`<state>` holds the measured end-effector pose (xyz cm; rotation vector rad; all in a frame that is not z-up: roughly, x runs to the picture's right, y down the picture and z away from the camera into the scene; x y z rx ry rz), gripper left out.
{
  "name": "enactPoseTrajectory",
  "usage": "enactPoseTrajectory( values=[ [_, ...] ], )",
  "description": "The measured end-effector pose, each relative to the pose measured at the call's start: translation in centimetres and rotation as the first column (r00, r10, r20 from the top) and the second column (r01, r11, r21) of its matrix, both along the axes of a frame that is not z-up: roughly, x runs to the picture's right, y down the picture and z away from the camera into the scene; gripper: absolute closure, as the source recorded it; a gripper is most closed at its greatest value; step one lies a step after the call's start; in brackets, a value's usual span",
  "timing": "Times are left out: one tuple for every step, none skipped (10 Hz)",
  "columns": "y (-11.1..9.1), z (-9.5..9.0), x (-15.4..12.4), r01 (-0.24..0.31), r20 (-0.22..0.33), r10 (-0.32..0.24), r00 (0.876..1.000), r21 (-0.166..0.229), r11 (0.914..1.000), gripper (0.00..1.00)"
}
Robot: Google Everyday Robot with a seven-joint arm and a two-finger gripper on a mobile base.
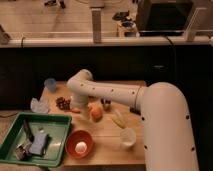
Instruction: Place apple in paper cup
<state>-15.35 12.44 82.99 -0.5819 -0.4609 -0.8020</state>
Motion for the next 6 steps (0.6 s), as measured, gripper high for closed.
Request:
enactPoseTrajectory(
  values=[
    [-0.5,-0.4,0.2,-0.010,-0.024,0.010,1.000,0.015,0.9998,0.20],
    [-0.6,-0.5,0.5,-0.012,-0.041,0.012,0.999,0.020,0.9997,0.20],
    [-0.7,-0.2,0.9,-0.016,-0.033,0.017,0.999,0.010,0.9998,0.20],
    [-0.6,0.3,2.2,-0.025,0.000,0.025,1.000,-0.027,0.9993,0.20],
    [-0.5,0.6,3.0,-0.031,0.023,0.033,0.999,-0.053,0.9981,0.20],
    [-0.3,0.7,3.3,-0.026,0.034,0.028,0.999,-0.055,0.9981,0.20]
  ],
)
